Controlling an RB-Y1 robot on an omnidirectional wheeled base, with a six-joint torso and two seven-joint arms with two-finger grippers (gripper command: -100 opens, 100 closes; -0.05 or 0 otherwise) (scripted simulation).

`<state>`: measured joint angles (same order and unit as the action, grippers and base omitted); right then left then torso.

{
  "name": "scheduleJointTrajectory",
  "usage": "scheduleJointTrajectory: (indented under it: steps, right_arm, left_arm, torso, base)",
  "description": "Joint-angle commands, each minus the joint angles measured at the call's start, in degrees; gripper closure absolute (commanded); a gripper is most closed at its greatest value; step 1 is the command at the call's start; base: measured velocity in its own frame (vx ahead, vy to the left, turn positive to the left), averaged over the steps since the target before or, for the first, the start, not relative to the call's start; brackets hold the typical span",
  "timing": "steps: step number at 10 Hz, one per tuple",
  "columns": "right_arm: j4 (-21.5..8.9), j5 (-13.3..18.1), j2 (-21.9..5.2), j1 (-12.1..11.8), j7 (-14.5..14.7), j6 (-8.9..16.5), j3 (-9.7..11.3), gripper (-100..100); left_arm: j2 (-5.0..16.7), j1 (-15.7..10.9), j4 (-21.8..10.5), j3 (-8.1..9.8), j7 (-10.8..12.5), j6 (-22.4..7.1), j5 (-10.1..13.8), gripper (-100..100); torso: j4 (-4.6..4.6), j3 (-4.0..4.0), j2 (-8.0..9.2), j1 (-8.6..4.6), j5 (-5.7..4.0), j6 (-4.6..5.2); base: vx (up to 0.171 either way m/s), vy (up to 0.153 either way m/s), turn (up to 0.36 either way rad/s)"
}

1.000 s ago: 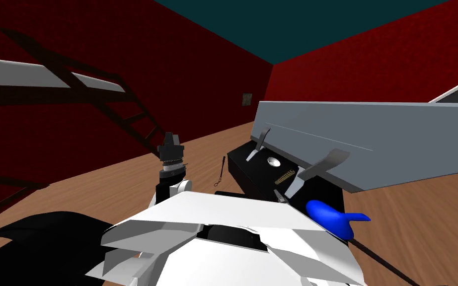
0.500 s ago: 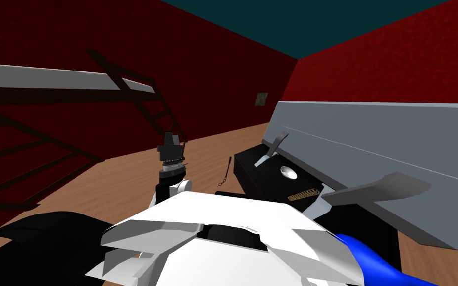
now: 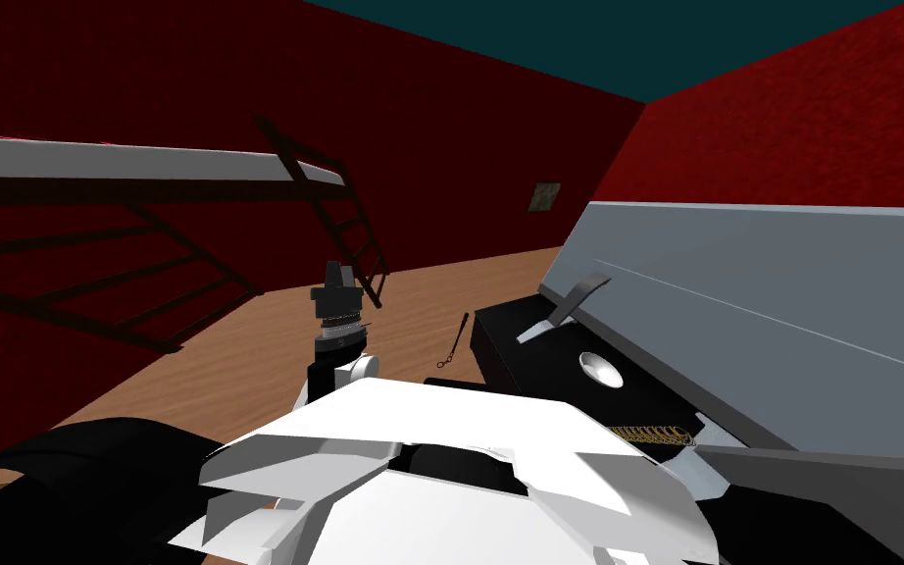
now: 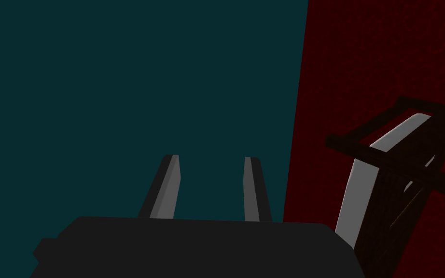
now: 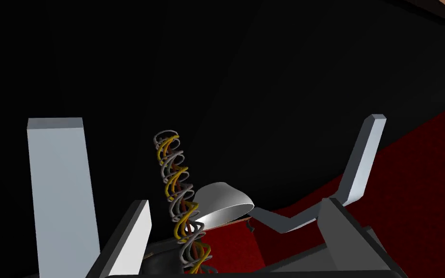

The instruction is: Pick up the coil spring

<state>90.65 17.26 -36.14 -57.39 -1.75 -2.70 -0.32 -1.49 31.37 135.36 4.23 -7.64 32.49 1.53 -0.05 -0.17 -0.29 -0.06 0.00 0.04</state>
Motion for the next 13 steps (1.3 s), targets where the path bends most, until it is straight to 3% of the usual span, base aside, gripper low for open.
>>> scheduleJointTrajectory:
  steps: [1, 6, 7, 8, 9, 12, 13]
  right_arm:
    - [-1.52, 0.25, -2.55, -1.61, -0.76, 1.08, -0.83, -100]
    - [-6.62, 1.61, -7.39, -4.30, -1.83, 3.07, -2.42, -100]
    - [-5.98, 1.36, -6.86, -4.14, -1.77, 2.54, -2.35, -100]
    - [-6.00, 1.42, -6.94, -4.23, -1.77, 2.66, -2.43, 0]
    - [-7.99, 1.42, -6.07, -2.44, -1.23, 2.49, -1.96, -100]
    - [-10.97, 1.43, -4.79, 0.24, -0.41, 2.25, -1.27, -100]
    - [-10.54, 1.49, -4.97, -0.39, -0.56, 2.09, -1.51, -100]
  left_arm:
    - [0.00, 0.00, 0.00, 0.00, 0.00, 0.00, 0.00, 0]
    - [0.00, 0.00, 0.00, 0.00, 0.00, 0.00, 0.00, 0]
    - [0.00, 0.00, 0.00, 0.00, 0.00, 0.00, 0.00, 0]
    - [0.00, 0.01, 0.00, 0.01, 0.00, 0.00, 0.00, 0]
    - [0.00, 0.00, 0.00, 0.00, 0.00, 0.00, 0.00, 0]
    - [-0.01, 0.00, 0.00, 0.00, 0.00, 0.00, 0.00, 0]
    - [0.00, 0.00, 0.00, 0.00, 0.00, 0.00, 0.00, 0]
  torso:
    - [0.00, 0.00, 0.00, 0.00, 0.00, 0.00]
    - [0.03, 0.08, 0.14, 0.04, 0.01, 0.04]
    - [0.03, 0.08, 0.14, 0.05, 0.01, 0.03]
    - [0.05, 0.12, 0.23, 0.12, 0.01, 0.09]
    - [0.07, 0.17, 0.30, 0.18, 0.03, 0.08]
    - [0.12, 0.21, 0.34, -0.15, -0.16, 0.00]
    - [0.13, 0.21, 0.33, -0.34, -0.26, -0.03]
  base:
    - [0.086, -0.027, 0.284]
    - [0.060, -0.031, 0.257]
    - [0.024, -0.022, 0.058]
    - [0.000, 0.000, 0.000]
    - [0.001, -0.017, 0.051]
    - [-0.007, -0.028, 0.049]
    - [-0.005, -0.004, 0.013]
